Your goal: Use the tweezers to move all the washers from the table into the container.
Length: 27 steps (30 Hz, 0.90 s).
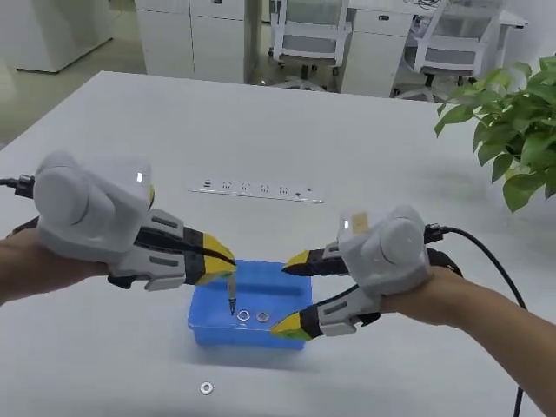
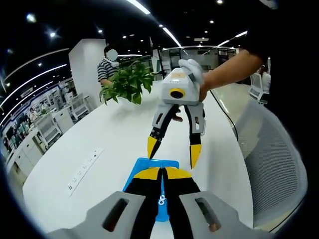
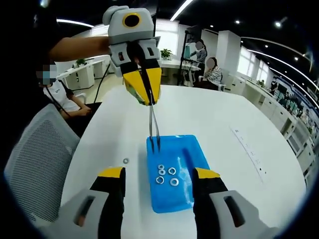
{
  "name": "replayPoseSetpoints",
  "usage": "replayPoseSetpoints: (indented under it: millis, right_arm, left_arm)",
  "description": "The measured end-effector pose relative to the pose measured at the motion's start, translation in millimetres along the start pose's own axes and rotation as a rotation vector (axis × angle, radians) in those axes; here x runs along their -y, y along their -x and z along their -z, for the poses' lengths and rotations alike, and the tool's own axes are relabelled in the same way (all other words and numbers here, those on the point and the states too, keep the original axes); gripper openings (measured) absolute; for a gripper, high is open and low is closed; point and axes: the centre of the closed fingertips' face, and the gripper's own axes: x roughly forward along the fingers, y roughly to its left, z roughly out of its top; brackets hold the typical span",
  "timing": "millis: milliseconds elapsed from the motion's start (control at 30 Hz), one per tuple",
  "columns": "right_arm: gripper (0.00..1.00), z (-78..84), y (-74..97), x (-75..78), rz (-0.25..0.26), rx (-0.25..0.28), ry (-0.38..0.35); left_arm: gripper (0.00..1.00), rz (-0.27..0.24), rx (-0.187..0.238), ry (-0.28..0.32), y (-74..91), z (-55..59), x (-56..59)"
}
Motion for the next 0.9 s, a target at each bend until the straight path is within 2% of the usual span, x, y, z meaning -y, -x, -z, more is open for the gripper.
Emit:
replayPoseSetpoints:
  millis: [267,467,900]
  right_arm:
    - [0.68,7.8,6.0,-12.4,0.008,0.01,-0.059]
    - [0.72,16.0,7.6,-22.8,0.009,0.012,-0.081]
    - [0.79,22.0,11.0,-37.2,0.01,0.034,-0.107]
  left_arm:
    - [0.06,-0.015,0.001,0.016,11.3,5.2,9.4]
    - [0.06,-0.02,0.003,0.031,17.1,11.2,18.7]
    - [0.06,-0.014,0.007,0.036,15.5,25.7,37.3]
